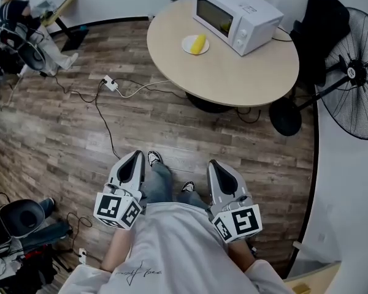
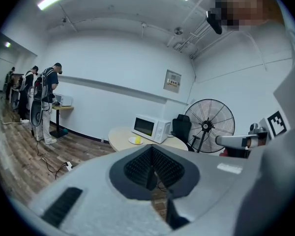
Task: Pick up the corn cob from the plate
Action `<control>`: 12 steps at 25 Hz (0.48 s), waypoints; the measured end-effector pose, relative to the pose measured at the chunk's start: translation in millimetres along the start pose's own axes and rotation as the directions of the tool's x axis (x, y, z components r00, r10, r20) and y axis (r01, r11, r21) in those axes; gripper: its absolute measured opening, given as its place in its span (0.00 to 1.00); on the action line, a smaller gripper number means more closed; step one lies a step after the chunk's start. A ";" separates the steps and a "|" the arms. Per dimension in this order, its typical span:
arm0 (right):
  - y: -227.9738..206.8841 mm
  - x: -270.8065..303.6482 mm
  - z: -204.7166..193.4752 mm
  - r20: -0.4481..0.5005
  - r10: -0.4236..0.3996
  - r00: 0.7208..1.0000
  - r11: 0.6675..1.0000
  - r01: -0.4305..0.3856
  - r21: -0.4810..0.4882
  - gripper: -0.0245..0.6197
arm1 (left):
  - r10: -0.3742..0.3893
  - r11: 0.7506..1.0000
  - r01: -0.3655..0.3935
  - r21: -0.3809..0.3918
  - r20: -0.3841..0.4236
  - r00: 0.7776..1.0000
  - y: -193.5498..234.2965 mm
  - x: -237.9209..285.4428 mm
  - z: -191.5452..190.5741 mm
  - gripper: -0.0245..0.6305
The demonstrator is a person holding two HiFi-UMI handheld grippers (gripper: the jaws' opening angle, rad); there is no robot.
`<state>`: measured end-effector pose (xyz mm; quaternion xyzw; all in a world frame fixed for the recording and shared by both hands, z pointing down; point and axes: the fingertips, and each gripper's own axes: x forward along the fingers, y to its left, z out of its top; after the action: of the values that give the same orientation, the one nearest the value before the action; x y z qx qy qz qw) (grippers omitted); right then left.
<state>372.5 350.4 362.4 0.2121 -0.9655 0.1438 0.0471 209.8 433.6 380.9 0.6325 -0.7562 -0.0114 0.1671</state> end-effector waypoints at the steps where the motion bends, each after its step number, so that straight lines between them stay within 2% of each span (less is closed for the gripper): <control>1: 0.0 3.2 1.4 0.005 0.006 1.000 1.000 -0.006 -0.004 0.05 | -0.002 1.000 0.002 -0.002 0.000 1.000 1.0 2.7 0.9 0.04; 4: -0.4 13.9 8.2 0.021 0.015 1.000 1.000 -0.014 -0.020 0.05 | -0.006 1.000 0.006 -0.008 0.010 1.000 5.3 10.6 6.6 0.04; 12: -11.2 59.4 15.1 -0.029 -0.036 0.999 0.999 0.036 -0.031 0.05 | -0.030 0.999 0.030 -0.011 0.020 0.999 27.2 34.2 22.1 0.04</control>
<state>323.0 312.6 359.9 0.2265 -0.9627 0.1314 0.0673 173.0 401.8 374.4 0.6426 -0.7482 -0.0245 0.1632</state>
